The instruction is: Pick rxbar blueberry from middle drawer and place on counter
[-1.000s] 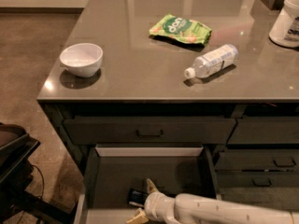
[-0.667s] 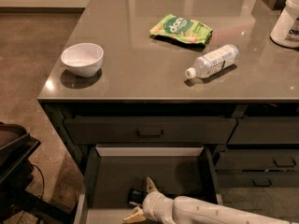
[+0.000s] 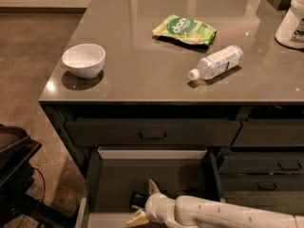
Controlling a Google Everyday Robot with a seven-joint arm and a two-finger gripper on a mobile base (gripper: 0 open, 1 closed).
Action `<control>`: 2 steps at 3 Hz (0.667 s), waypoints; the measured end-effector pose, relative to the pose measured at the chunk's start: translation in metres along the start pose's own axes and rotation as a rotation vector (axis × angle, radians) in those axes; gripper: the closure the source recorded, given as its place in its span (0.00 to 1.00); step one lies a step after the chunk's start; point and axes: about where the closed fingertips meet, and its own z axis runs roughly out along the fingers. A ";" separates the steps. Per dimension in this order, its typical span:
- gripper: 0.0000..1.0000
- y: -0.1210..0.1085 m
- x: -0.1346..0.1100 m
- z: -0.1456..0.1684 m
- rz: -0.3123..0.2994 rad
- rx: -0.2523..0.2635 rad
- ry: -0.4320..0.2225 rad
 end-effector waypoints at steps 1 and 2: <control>0.00 -0.005 0.003 0.000 -0.021 -0.020 0.046; 0.00 -0.005 0.003 0.000 -0.023 -0.021 0.049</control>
Offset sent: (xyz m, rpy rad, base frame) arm 0.0030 -0.0040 -0.0018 -0.0389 0.0190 0.0236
